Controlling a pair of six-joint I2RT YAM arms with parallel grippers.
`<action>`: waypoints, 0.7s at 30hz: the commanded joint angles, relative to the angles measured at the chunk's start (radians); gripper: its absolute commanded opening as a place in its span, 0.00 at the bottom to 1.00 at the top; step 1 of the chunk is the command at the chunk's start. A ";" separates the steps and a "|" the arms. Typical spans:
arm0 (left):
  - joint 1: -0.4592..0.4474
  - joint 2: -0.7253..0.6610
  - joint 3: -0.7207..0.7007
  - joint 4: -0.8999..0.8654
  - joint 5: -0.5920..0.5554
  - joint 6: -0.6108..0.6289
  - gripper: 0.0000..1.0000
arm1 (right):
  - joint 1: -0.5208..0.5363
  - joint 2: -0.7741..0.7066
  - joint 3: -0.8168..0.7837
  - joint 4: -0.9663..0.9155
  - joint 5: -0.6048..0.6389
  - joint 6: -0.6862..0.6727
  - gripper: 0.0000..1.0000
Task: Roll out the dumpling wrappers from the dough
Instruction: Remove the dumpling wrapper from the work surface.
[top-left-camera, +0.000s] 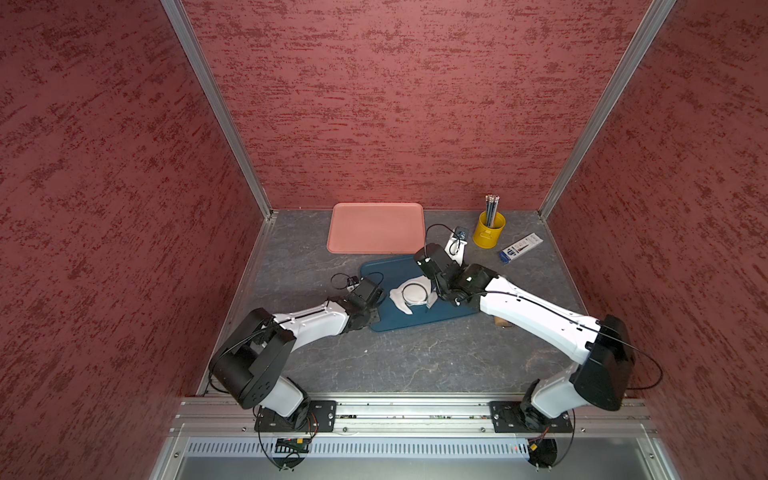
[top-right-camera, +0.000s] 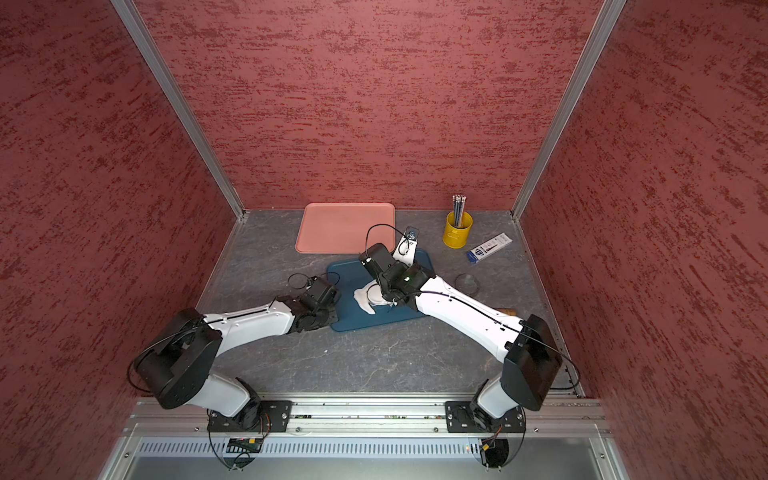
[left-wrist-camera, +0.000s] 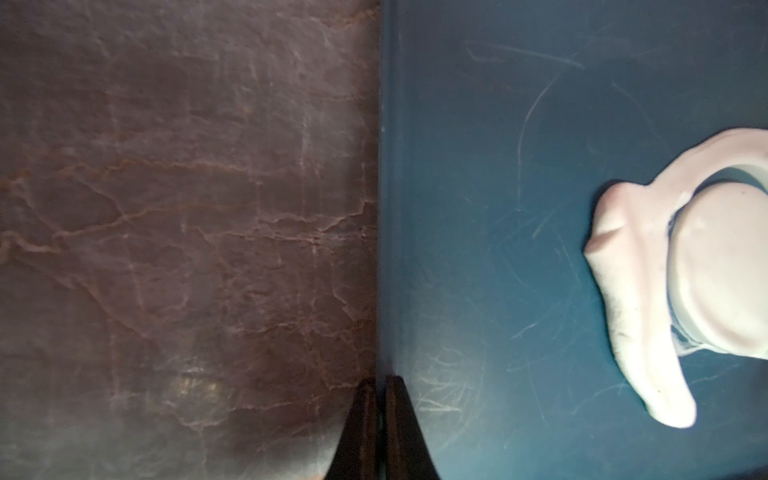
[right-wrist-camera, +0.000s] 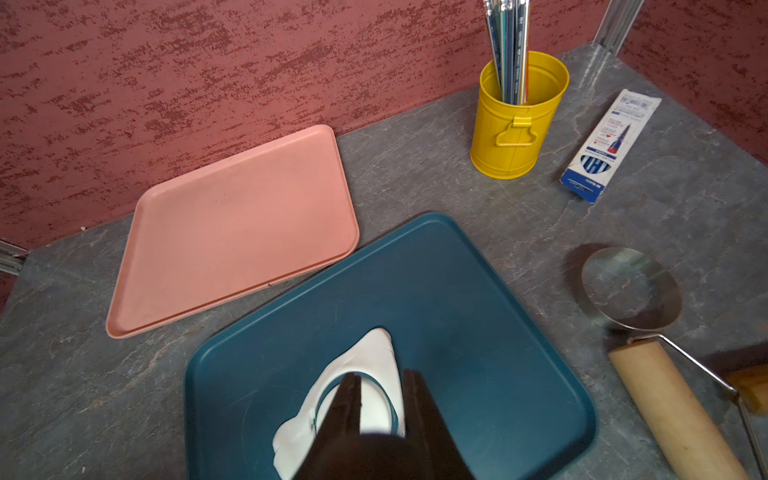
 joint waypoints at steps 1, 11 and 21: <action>-0.002 0.008 0.020 0.010 -0.041 -0.002 0.00 | -0.011 0.015 0.075 0.000 0.029 0.039 0.00; -0.002 0.012 0.026 0.007 -0.041 0.000 0.00 | -0.025 0.060 0.098 -0.068 0.039 0.090 0.00; -0.002 0.018 0.026 0.003 -0.041 0.001 0.00 | -0.033 0.087 0.124 -0.135 0.041 0.146 0.00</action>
